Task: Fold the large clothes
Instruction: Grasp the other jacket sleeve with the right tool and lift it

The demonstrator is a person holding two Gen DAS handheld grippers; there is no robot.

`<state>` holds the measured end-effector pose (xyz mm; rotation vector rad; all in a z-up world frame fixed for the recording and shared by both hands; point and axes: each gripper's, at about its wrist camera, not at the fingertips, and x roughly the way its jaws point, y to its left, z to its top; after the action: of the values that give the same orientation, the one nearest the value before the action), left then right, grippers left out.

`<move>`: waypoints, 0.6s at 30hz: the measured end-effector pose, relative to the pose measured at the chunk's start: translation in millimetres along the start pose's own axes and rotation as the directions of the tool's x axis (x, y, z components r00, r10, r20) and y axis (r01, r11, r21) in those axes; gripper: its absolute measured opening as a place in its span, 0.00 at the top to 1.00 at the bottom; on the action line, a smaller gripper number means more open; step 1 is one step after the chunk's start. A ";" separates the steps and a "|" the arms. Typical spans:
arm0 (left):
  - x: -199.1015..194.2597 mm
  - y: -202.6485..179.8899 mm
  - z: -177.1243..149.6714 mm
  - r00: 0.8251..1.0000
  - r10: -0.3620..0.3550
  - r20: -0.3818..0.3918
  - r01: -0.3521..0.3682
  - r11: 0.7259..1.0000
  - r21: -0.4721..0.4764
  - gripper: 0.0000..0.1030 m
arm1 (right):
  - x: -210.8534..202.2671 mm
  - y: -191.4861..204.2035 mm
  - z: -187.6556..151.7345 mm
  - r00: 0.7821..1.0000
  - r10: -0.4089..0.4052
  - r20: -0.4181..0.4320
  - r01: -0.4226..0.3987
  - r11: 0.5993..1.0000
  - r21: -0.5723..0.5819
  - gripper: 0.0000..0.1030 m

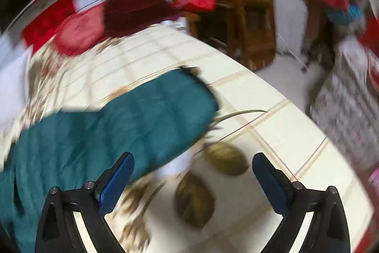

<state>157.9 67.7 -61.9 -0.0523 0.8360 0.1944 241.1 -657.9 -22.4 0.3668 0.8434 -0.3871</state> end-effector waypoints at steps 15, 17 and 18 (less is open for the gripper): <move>5.9 -2.1 -1.3 0.999 0.006 -0.033 -0.006 1.000 -0.003 0.24 | 58.8 -1.2 18.5 0.980 0.193 0.040 -0.197 0.962 0.187 0.39; 5.2 -2.0 -1.4 1.000 0.007 -0.030 -0.007 1.000 -0.006 0.24 | 63.4 -1.1 18.9 0.982 0.188 0.037 -0.191 0.964 0.186 0.65; 5.2 -1.9 -1.3 1.000 0.007 -0.030 -0.008 1.000 -0.005 0.24 | 64.9 -3.1 18.2 0.980 0.197 0.035 -0.200 0.961 0.190 0.72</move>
<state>160.7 66.5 -66.7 -0.0566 0.8653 0.2030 290.6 -680.9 -62.1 0.6224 0.7472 -0.2849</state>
